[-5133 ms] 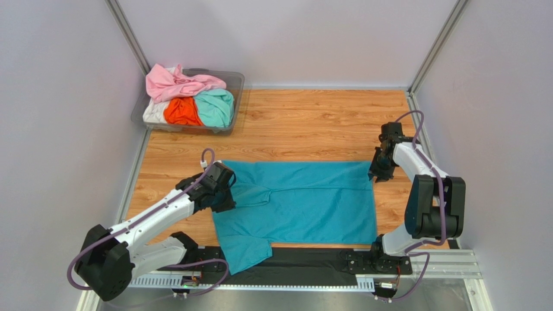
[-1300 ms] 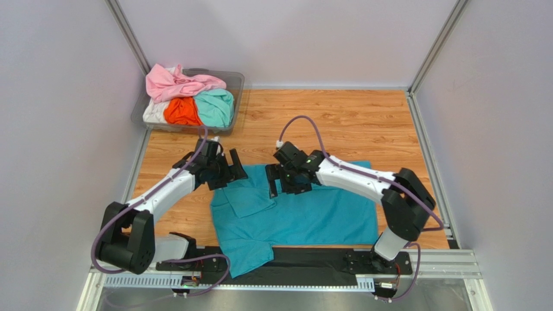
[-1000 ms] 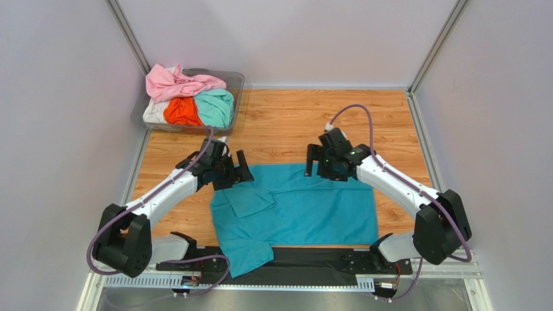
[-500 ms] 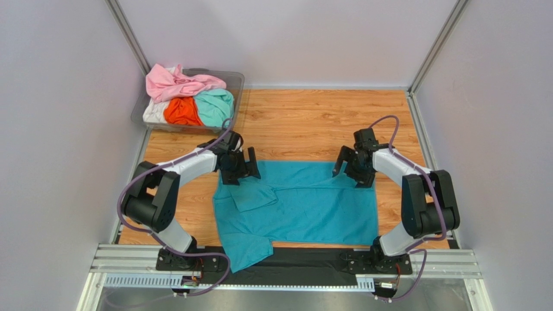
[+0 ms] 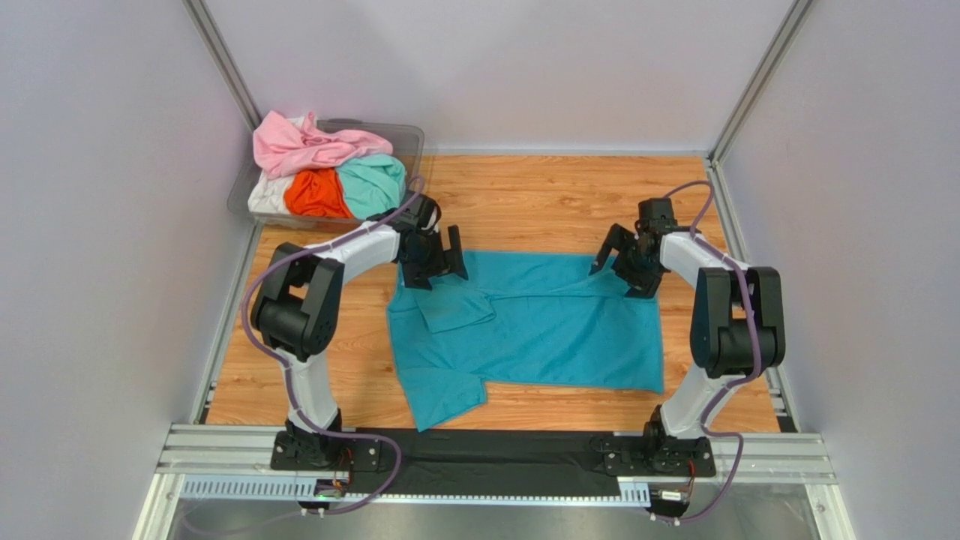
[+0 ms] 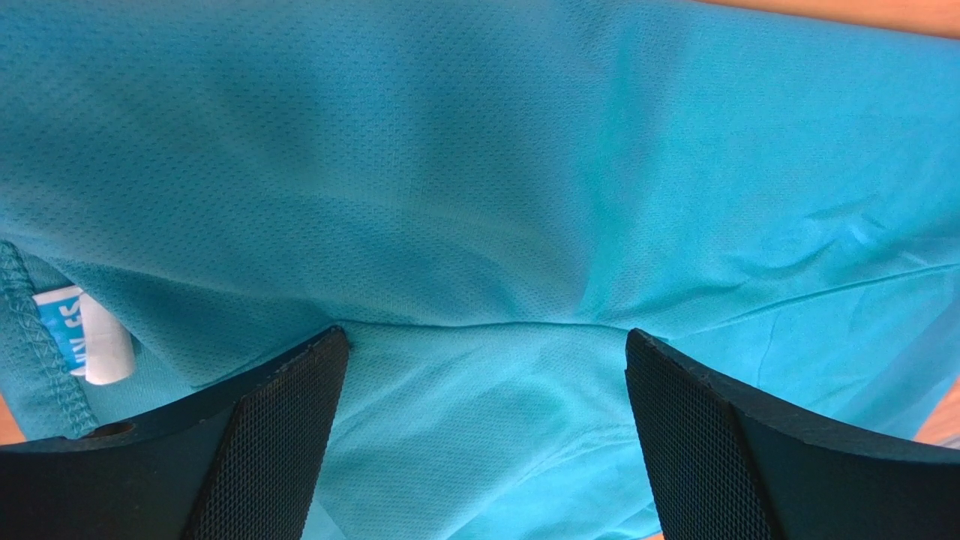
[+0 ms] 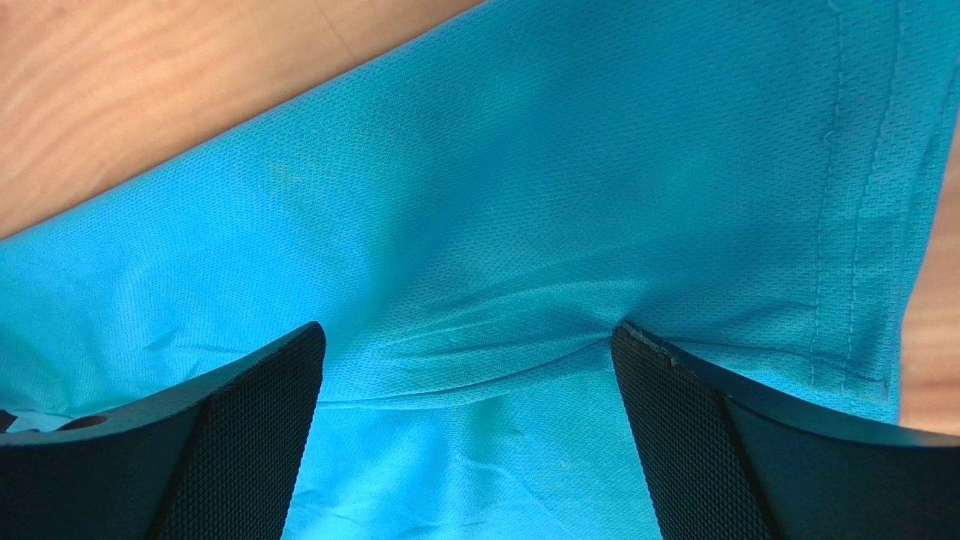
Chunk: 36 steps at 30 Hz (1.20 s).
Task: Fold and stack the t-shirts
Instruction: Fold the tshirt
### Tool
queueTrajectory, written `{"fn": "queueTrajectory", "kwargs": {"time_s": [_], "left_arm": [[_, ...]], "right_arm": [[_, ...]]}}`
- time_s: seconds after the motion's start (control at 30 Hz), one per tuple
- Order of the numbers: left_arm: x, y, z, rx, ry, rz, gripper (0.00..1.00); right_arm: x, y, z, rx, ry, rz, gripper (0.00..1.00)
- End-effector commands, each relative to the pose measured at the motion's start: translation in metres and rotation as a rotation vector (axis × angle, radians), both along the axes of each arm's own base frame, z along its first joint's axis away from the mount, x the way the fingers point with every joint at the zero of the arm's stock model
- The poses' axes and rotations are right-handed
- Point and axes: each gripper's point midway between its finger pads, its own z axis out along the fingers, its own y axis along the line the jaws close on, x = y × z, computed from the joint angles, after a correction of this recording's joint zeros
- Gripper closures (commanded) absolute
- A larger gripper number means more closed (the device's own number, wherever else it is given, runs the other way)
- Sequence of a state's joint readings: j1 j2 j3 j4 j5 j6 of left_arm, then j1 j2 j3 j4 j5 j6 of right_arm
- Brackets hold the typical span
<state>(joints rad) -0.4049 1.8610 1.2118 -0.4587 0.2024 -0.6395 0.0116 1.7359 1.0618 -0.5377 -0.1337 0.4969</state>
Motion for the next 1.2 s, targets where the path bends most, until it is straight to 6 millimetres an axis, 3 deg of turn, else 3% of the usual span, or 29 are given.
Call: {"fn": "queueTrajectory", "kwargs": {"time_s": [0.0, 0.47, 0.63, 0.73, 0.77, 0.8, 0.83, 0.87, 0.9, 0.97, 1.03, 1.07, 1.1, 1.13, 1.17], "left_arm": [[0.015, 0.002, -0.012, 0.055, 0.027, -0.022, 0.0], [0.06, -0.002, -0.016, 0.101, 0.061, -0.023, 0.0], [0.07, -0.009, 0.007, 0.063, 0.01, -0.042, 0.0], [0.071, -0.009, 0.034, 0.051, -0.05, -0.048, 0.0], [0.071, -0.008, 0.051, 0.043, -0.086, -0.048, 0.0], [0.065, -0.008, 0.054, 0.046, -0.088, -0.05, 0.0], [0.062, -0.006, 0.06, 0.049, -0.1, -0.049, 0.0], [0.057, -0.005, 0.078, 0.042, -0.137, -0.049, 0.0], [0.044, -0.005, 0.073, 0.054, -0.12, -0.055, 0.0], [0.023, 0.004, 0.076, 0.079, -0.122, -0.037, 0.0], [0.005, 0.004, 0.076, 0.089, -0.12, -0.031, 0.0], [-0.005, 0.005, 0.086, 0.078, -0.141, -0.029, 0.0], [-0.025, 0.01, 0.07, 0.102, -0.099, -0.019, 0.0], [-0.035, 0.011, 0.08, 0.09, -0.123, -0.004, 0.0], [-0.061, 0.011, 0.063, 0.11, -0.079, -0.011, 0.0]], "right_arm": [[0.01, -0.011, -0.021, 0.005, 0.025, 0.005, 0.0], [0.052, -0.023, -0.024, 0.034, 0.004, -0.006, 0.0], [0.059, -0.023, 0.006, 0.036, -0.062, -0.01, 0.0], [0.056, -0.027, 0.033, 0.012, -0.107, -0.016, 0.0], [0.051, -0.028, 0.036, 0.005, -0.109, -0.021, 0.0], [0.049, -0.029, 0.053, -0.009, -0.152, -0.027, 0.0], [0.045, -0.031, 0.059, -0.016, -0.162, -0.035, 0.0], [0.035, -0.031, 0.06, -0.022, -0.158, -0.034, 0.0], [0.031, -0.032, 0.075, -0.031, -0.193, -0.04, 0.0], [0.012, -0.036, 0.075, -0.058, -0.179, -0.056, 0.0], [-0.002, -0.04, 0.09, -0.08, -0.219, -0.068, 0.0], [-0.01, -0.04, 0.092, -0.086, -0.222, -0.07, 0.0], [-0.023, -0.041, 0.096, -0.097, -0.24, -0.081, 0.0], [-0.029, -0.043, 0.098, -0.103, -0.25, -0.092, 0.0], [-0.038, -0.043, 0.097, -0.106, -0.247, -0.093, 0.0]]}}
